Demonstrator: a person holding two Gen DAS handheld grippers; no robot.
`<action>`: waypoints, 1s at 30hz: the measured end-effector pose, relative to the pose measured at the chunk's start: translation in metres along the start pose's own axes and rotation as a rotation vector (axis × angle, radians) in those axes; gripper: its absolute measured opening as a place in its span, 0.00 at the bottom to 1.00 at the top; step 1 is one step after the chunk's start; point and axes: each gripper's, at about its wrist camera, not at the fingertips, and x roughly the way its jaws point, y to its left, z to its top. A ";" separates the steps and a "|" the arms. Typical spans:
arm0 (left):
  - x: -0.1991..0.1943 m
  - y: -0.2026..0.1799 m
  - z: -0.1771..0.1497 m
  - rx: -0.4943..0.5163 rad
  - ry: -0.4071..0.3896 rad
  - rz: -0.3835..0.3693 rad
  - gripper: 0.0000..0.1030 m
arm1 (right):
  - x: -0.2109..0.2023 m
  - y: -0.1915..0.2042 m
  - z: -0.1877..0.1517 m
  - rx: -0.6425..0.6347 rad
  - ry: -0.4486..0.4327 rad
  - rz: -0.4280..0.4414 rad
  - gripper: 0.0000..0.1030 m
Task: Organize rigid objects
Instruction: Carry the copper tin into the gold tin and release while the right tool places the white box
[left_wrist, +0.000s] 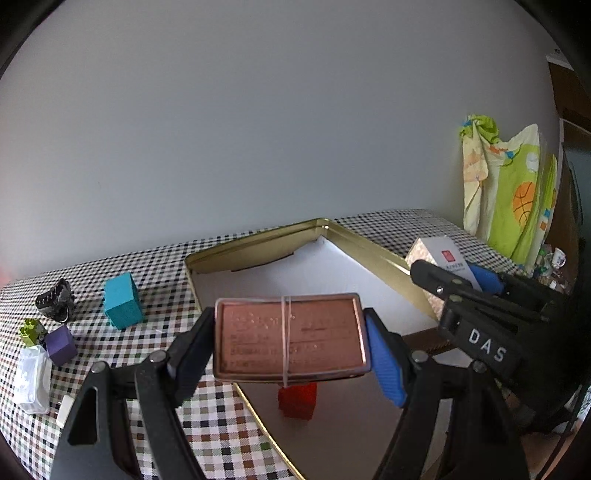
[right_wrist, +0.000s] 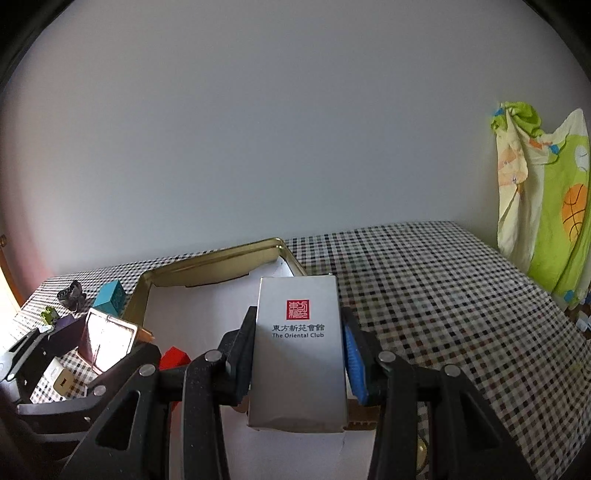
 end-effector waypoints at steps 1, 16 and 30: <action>0.001 0.001 0.000 0.004 0.002 0.003 0.75 | 0.000 0.000 0.001 -0.001 0.003 -0.002 0.43; 0.010 0.004 -0.005 0.003 0.054 0.014 0.75 | 0.008 -0.006 -0.003 0.019 0.073 0.018 0.44; -0.007 -0.001 -0.004 0.075 -0.051 0.087 1.00 | -0.020 -0.020 0.004 0.134 -0.063 0.025 0.77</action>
